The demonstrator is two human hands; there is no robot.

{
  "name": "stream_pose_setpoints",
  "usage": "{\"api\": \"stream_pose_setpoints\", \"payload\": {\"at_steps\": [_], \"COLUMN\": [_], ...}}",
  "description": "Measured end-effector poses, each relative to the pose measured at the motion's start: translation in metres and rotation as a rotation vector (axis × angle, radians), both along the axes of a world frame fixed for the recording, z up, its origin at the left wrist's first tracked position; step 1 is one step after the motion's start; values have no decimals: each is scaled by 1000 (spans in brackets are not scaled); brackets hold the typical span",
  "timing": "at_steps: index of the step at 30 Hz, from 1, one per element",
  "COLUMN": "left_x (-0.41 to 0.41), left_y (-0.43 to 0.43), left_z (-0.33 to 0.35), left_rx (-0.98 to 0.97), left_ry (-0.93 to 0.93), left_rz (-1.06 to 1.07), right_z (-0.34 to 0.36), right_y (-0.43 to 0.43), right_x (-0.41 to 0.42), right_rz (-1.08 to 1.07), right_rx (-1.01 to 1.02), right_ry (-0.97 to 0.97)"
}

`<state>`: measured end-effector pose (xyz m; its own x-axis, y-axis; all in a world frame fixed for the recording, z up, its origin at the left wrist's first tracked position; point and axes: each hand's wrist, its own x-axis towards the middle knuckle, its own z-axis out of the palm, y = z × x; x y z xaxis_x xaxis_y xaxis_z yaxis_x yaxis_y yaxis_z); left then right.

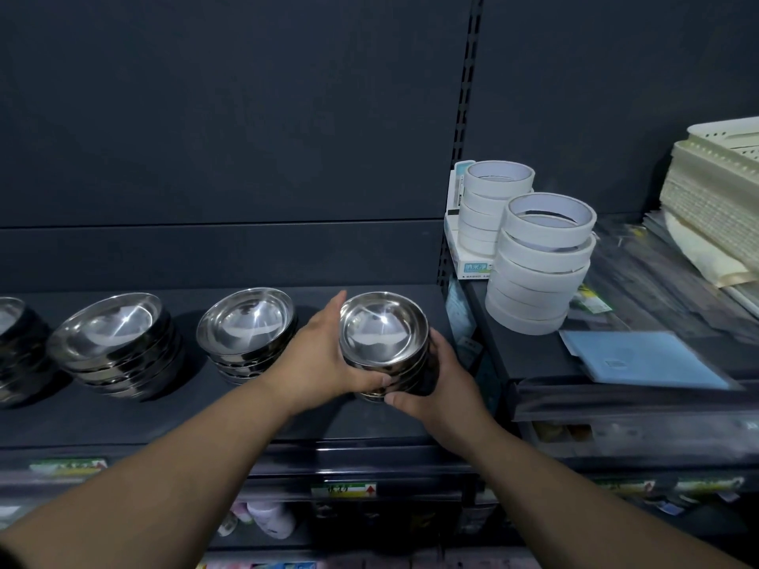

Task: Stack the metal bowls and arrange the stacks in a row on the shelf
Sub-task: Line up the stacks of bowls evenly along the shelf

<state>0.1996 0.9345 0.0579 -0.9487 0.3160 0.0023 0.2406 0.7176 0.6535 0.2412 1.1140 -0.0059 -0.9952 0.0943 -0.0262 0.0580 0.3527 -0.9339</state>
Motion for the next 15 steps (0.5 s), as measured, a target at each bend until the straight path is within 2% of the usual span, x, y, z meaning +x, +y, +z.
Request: {"api": "stream_pose_setpoints", "payload": {"at_steps": [10, 15], "left_x": [-11, -15], "left_y": [9, 23], "left_z": [21, 24], "left_rx": [-171, -315], "left_ry": [-48, -28], "left_rz": [-102, -133], "right_z": [-7, -16], "right_y": [2, 3], "right_x": [4, 10], "right_rz": [8, -11], "right_rx": [-14, 61], "right_ry": [-9, 61]}}
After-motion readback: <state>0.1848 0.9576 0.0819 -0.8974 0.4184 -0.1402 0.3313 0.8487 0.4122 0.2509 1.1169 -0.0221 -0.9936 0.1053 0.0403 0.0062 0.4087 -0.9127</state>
